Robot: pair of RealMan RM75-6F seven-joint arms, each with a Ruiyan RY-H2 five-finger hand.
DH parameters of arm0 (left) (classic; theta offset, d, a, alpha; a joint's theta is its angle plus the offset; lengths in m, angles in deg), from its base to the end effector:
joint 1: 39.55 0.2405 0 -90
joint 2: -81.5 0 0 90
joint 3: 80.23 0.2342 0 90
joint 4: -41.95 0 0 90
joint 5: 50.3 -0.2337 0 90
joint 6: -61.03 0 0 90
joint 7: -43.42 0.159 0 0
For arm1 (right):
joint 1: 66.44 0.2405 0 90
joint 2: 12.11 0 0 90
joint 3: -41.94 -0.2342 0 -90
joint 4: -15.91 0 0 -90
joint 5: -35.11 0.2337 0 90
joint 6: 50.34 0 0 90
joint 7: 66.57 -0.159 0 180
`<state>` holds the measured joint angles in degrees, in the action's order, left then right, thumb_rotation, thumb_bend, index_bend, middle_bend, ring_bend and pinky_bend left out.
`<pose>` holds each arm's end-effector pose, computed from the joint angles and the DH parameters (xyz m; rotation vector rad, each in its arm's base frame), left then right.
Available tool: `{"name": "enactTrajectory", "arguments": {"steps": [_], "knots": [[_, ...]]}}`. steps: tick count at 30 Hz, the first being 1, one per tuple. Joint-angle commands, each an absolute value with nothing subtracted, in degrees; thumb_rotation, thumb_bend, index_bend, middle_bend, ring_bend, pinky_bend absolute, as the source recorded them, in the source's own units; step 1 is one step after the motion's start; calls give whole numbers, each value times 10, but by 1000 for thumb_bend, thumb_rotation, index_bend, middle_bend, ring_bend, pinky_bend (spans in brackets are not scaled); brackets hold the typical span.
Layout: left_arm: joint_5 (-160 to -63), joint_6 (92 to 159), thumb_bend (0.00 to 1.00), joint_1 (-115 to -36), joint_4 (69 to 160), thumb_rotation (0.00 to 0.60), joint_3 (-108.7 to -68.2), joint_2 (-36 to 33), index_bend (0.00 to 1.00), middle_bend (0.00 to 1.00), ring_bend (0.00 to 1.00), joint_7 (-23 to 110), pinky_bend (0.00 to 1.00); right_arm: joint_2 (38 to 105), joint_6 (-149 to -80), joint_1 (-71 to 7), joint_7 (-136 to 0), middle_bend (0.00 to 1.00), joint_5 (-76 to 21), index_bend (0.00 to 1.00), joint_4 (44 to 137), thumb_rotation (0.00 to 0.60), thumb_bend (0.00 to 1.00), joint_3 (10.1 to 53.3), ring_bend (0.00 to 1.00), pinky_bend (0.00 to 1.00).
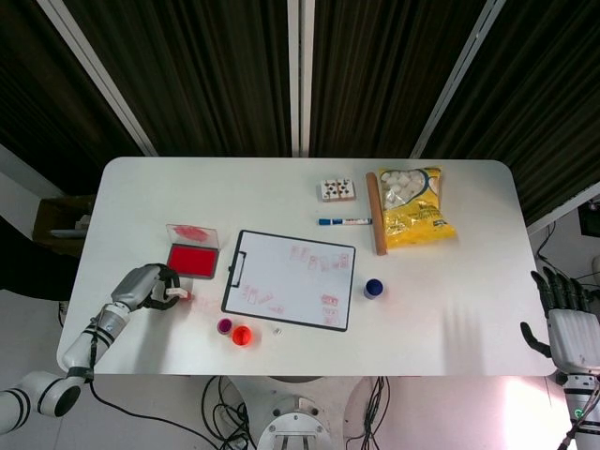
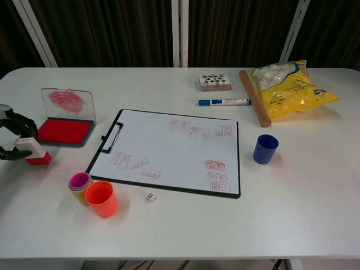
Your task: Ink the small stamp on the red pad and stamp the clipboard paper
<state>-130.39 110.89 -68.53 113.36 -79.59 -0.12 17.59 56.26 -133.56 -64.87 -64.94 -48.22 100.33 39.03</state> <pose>-0.2962 0.2970 -0.0168 -1.6713 -1.5024 -0.8432 -0.3416 -0.1787 0.1184 1.3486 -0.9111 0.7517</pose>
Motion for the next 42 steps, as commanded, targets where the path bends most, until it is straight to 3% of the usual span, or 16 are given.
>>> {"name": "enactTrajectory", "arguments": {"steps": [1, 42], "knots": [[-1306, 1109, 436, -684, 1126, 600, -795, -7, 661, 660, 255, 172, 198, 562, -1336, -649, -649, 0, -481, 0, 1004, 600, 246, 390, 0, 0], [-1331, 1124, 341, -674, 1094, 600, -781, -22, 459, 459, 213, 185, 197, 564, -1332, -650, -645, 0, -474, 0, 1004, 600, 245, 390, 0, 0]]}}
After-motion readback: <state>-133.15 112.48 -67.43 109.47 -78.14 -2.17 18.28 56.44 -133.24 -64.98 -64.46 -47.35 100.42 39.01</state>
